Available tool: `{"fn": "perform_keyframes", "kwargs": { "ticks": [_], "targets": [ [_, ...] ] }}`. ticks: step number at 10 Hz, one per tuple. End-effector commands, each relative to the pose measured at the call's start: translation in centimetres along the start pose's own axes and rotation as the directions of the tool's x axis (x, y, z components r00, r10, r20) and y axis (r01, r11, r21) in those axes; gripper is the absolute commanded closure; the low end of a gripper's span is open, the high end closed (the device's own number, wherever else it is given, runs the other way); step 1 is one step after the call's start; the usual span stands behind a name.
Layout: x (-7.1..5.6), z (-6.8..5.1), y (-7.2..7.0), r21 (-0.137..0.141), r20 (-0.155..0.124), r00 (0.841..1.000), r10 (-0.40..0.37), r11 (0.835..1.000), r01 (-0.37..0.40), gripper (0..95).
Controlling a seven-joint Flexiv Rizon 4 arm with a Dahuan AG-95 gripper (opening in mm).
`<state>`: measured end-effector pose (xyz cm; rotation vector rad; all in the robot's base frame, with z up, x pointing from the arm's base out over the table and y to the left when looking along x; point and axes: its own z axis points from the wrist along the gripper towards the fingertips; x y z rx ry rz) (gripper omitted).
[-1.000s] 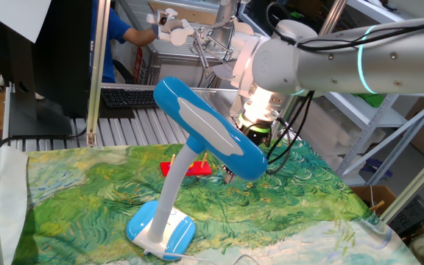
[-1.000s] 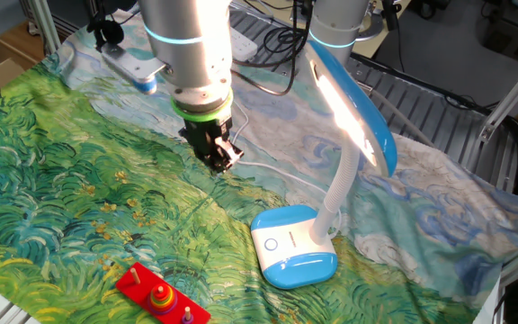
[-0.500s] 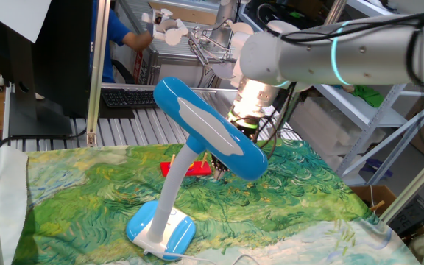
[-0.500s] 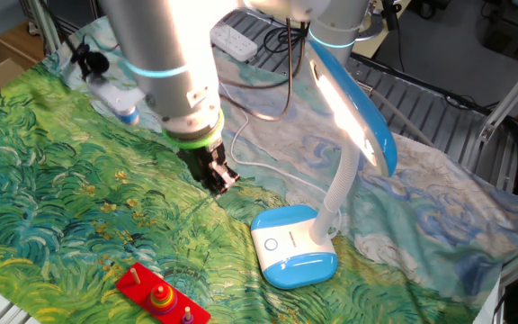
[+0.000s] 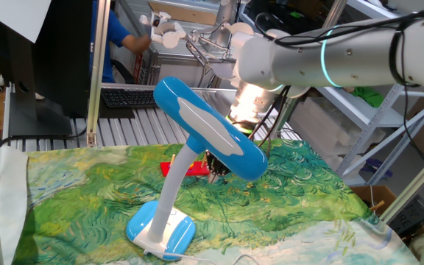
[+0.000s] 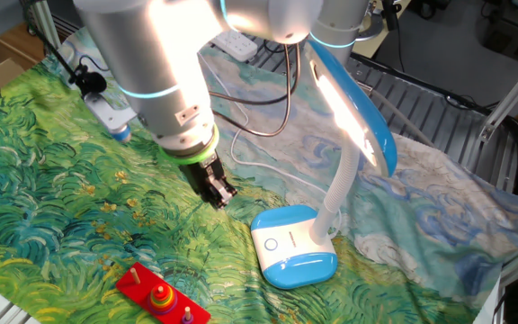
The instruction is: Turn off the desk lamp by pressing the button
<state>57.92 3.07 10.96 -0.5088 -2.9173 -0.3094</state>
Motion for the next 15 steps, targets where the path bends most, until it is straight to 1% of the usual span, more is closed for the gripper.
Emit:
{"fn": "perform_keyframes", "kwargs": {
  "ticks": [1, 2, 3, 4, 5, 8, 10, 12, 13, 15],
  "targets": [
    [-0.1, 0.6, 0.8, -0.031, -0.015, 0.999, 0.038, 0.999, -0.039, 95.0],
    [-0.1, 0.9, 1.0, -0.046, -0.024, 0.998, 0.056, 0.997, -0.057, 95.0],
    [-0.1, 1.1, 1.3, -0.066, -0.040, 0.996, 0.085, 0.994, -0.087, 95.0],
    [0.0, 1.1, 1.3, -0.087, -0.064, 0.993, 0.102, 0.990, -0.107, 95.0],
    [0.0, 1.1, 1.3, -0.098, -0.074, 0.991, 0.112, 0.988, -0.119, 95.0],
    [0.1, 1.1, 1.5, -0.099, -0.077, 0.990, 0.115, 0.988, -0.122, 95.0],
    [0.7, 1.1, 1.9, -0.097, -0.075, 0.990, 0.121, 0.987, -0.128, 95.0],
    [2.2, 1.7, 2.6, -0.101, -0.067, 0.989, 0.130, 0.986, -0.137, 95.0],
    [2.9, 2.0, 2.9, -0.104, -0.067, 0.989, 0.134, 0.985, -0.140, 95.0],
    [3.4, 2.0, 3.2, -0.104, -0.068, 0.988, 0.139, 0.984, -0.145, 95.0]
  ]
}}
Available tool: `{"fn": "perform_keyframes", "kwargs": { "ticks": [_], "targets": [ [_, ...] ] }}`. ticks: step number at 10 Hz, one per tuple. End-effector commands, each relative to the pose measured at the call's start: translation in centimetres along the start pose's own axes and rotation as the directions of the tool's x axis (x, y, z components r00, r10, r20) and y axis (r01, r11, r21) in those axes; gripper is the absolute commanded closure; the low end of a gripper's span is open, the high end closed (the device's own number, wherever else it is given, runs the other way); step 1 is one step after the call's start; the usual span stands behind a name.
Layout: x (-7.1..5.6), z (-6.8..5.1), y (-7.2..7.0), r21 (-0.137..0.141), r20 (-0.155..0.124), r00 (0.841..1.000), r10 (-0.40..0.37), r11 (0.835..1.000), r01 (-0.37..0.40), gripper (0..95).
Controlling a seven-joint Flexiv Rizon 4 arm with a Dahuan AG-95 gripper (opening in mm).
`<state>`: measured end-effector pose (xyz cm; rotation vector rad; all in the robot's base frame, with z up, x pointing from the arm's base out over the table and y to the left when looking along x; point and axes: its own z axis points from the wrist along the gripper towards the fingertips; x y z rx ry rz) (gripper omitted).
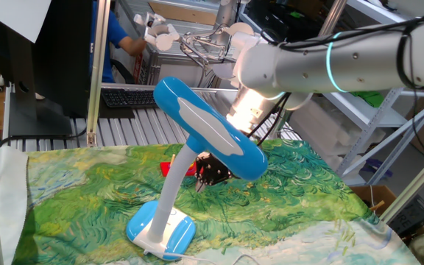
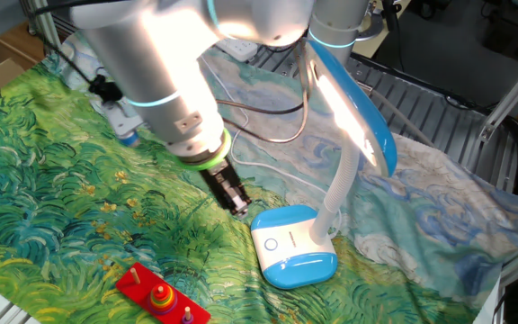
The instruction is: Turn off the desk lamp by pressing the button
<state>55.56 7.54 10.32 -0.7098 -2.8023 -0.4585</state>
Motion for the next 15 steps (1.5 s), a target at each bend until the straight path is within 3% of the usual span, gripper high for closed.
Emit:
{"fn": "perform_keyframes", "kwargs": {
  "ticks": [1, 3, 5, 8, 11, 15],
  "targets": [
    [0.0, 0.0, 0.1, 0.002, -0.006, 1.000, 0.001, 1.000, -0.001, 95.0],
    [0.0, 0.0, 0.1, 0.006, -0.003, 1.000, 0.001, 1.000, -0.001, 95.0],
    [-0.1, -0.1, 0.1, 0.016, 0.018, 1.000, -0.013, 1.000, 0.013, 95.0],
    [-1.2, -1.5, 0.5, 0.087, 0.060, 0.996, -0.060, 0.995, 0.054, 95.0],
    [-2.2, -2.9, 0.8, 0.160, 0.071, 0.991, -0.116, 0.982, 0.103, 95.0],
    [-2.9, -3.6, 0.7, 0.175, 0.072, 0.989, -0.130, 0.978, 0.116, 95.0]
  ]
}}
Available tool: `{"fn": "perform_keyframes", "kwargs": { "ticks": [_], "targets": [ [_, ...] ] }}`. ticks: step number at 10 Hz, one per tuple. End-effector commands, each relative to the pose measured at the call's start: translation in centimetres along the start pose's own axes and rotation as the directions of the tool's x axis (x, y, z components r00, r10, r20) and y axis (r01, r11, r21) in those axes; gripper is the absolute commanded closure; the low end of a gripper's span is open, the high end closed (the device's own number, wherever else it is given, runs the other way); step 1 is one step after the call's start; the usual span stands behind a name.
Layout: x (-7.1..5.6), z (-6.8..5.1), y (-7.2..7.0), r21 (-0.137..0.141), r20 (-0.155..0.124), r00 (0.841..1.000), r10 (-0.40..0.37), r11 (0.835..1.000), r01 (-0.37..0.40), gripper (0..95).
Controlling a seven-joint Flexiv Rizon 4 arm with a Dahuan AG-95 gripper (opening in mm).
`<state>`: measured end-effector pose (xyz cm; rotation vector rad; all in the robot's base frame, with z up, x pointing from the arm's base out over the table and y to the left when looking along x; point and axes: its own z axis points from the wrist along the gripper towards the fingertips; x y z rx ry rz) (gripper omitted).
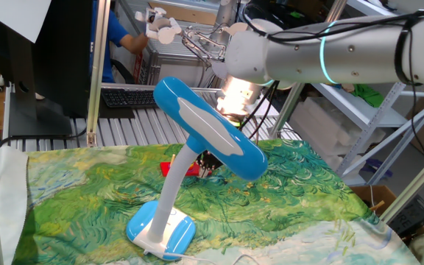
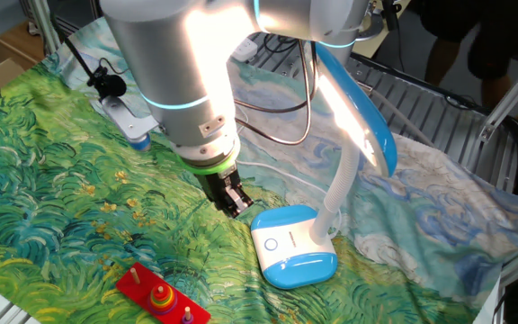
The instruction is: Turn off the desk lamp by pressing the button
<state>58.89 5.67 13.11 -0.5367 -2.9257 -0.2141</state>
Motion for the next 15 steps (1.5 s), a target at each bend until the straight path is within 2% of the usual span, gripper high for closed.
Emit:
{"fn": "perform_keyframes", "kwargs": {
  "ticks": [1, 4, 9, 10, 11, 12, 15],
  "targets": [
    [-0.1, 0.1, -0.1, 0.005, 0.005, 1.000, -0.003, 1.000, 0.003, 95.0],
    [-0.4, -0.5, -0.5, 0.015, 0.013, 1.000, -0.016, 1.000, 0.016, 95.0],
    [-1.7, -2.0, -2.4, 0.015, 0.013, 0.998, -0.055, 0.998, 0.055, 95.0],
    [-1.7, -1.8, -2.5, -0.006, 0.005, 0.999, -0.037, 0.999, 0.037, 95.0],
    [-1.7, -1.7, -2.4, -0.044, -0.008, 1.000, -0.008, 0.999, 0.007, 95.0],
    [-1.7, -1.5, -2.4, -0.070, -0.019, 1.000, 0.012, 0.997, -0.013, 95.0],
    [-1.9, -0.7, -2.3, -0.074, -0.028, 0.999, 0.021, 0.997, -0.023, 95.0]
  ]
}}
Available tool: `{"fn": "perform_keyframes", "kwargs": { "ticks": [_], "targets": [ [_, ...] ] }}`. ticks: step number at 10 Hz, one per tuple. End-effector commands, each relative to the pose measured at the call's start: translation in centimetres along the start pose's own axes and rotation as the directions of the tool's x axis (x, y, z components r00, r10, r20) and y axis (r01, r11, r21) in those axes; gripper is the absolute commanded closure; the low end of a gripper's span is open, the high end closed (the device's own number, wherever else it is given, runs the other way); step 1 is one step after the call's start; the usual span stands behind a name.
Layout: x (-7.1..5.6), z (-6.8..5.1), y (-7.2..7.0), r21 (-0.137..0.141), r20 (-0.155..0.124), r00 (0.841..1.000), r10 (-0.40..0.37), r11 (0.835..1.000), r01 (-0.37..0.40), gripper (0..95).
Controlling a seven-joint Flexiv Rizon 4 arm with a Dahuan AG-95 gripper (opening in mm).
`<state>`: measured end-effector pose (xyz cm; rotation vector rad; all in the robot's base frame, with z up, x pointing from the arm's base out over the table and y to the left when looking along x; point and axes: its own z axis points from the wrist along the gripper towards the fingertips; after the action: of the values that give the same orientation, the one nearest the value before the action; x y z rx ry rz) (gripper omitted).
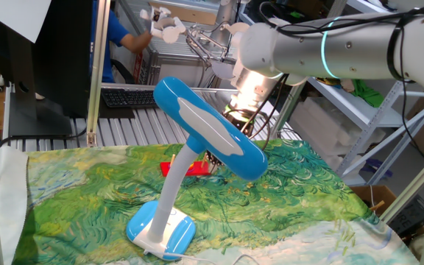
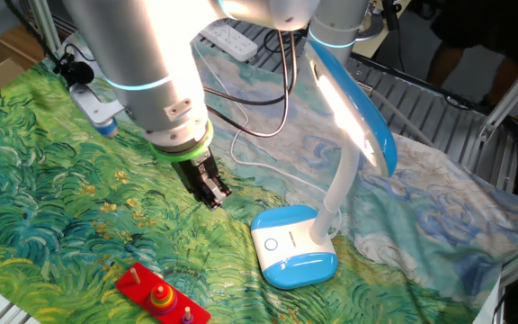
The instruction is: Turn off the desk lamp by pressing the button
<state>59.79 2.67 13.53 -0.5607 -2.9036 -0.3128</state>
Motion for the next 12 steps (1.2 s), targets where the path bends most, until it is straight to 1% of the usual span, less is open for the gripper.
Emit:
{"fn": "perform_keyframes", "kwargs": {
  "ticks": [1, 3, 5, 6, 7, 8, 9, 12],
  "targets": [
    [-0.1, 0.6, 0.1, -0.020, -0.015, 1.000, 0.017, 1.000, -0.017, 95.0],
    [0.1, 1.0, 0.2, -0.027, -0.019, 1.000, 0.023, 0.999, -0.024, 95.0],
    [0.9, 1.1, 0.9, -0.021, -0.023, 0.999, 0.034, 0.999, -0.035, 95.0],
    [1.6, 1.0, 1.6, -0.014, -0.019, 0.999, 0.038, 0.999, -0.038, 95.0],
    [1.8, 0.9, 1.8, -0.010, -0.018, 0.999, 0.035, 0.999, -0.035, 95.0],
    [1.8, 0.9, 1.8, -0.009, -0.016, 0.999, 0.032, 0.999, -0.032, 95.0],
    [1.8, 0.9, 1.8, -0.001, -0.008, 1.000, 0.026, 1.000, -0.026, 95.0],
    [1.8, 0.9, 1.8, 0.007, -0.004, 1.000, 0.016, 1.000, -0.016, 95.0]
  ]
}}
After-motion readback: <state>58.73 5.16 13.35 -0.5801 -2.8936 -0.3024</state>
